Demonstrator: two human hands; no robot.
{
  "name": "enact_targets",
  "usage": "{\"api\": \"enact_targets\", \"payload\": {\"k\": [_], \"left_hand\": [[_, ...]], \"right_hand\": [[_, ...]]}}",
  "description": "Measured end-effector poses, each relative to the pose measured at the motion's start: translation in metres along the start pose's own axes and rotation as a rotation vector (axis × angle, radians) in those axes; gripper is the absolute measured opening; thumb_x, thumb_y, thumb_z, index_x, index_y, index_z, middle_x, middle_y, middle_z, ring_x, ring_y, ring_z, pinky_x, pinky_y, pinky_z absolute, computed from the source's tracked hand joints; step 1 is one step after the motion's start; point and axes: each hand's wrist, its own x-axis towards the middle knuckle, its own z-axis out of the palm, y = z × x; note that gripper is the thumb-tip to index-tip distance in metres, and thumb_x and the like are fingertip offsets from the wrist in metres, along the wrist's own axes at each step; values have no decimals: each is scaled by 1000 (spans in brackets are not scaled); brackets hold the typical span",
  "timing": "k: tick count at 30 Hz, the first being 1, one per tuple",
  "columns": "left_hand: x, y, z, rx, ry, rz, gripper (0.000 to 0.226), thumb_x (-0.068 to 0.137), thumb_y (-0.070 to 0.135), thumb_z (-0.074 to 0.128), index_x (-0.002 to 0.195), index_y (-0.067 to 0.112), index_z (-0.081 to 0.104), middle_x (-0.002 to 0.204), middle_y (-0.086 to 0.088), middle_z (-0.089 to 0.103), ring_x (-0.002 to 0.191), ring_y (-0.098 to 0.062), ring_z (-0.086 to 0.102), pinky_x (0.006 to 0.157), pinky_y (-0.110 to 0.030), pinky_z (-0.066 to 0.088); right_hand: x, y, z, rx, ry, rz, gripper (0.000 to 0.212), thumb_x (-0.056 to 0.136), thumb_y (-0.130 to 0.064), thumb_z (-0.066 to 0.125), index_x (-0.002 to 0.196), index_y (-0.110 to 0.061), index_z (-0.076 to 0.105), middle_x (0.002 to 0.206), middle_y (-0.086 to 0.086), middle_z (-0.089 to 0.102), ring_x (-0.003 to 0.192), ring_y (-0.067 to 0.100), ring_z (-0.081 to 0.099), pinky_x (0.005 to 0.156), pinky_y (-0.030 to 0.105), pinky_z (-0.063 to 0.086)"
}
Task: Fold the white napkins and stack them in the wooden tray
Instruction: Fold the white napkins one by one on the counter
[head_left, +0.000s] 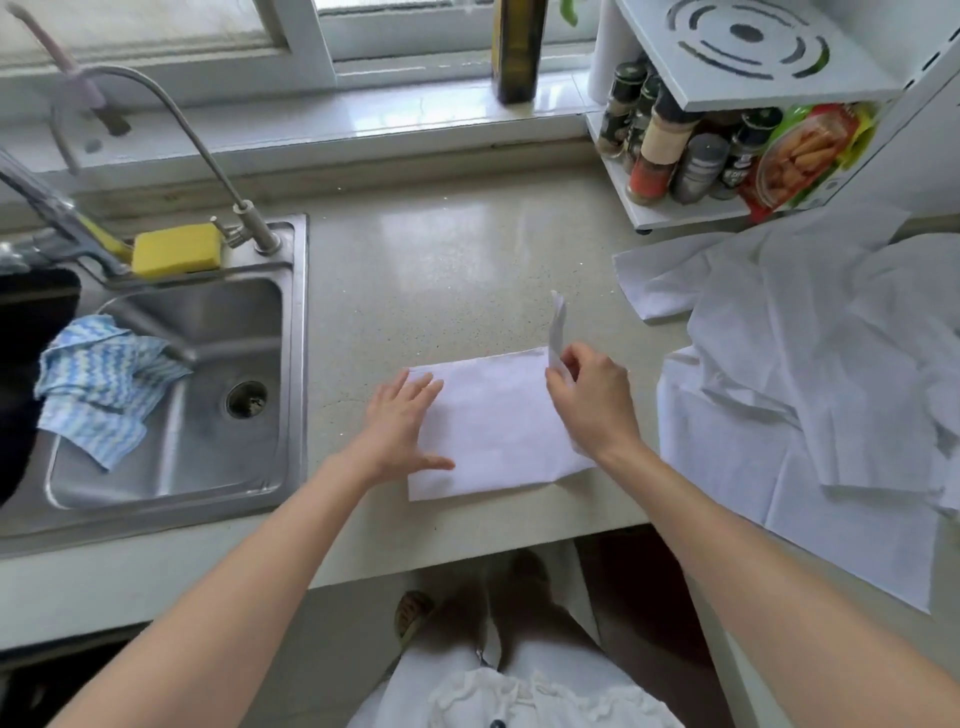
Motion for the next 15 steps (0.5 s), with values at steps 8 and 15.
{"api": "enact_targets", "payload": {"k": [8,15], "left_hand": [[-31,-38,33,26,-74,39,129,61,78,64,151,29,-15,153,12,-27,140,-20,-32,115,-46,-19],[-32,-52,22,-133,3,87,111,74,63,67,154,22,3,160,11,-5,147,-11,-8,120,-32,-5]], "right_hand": [[-34,-41,93,-22,-321,41,18,90,-10,54,107,-10,57,88,9,65,73,19,54,61,26,36],[-34,-49,123,-100,-376,35,34,90,-8,53,124,-10,54,98,13,66,85,26,61,70,31,47]]}}
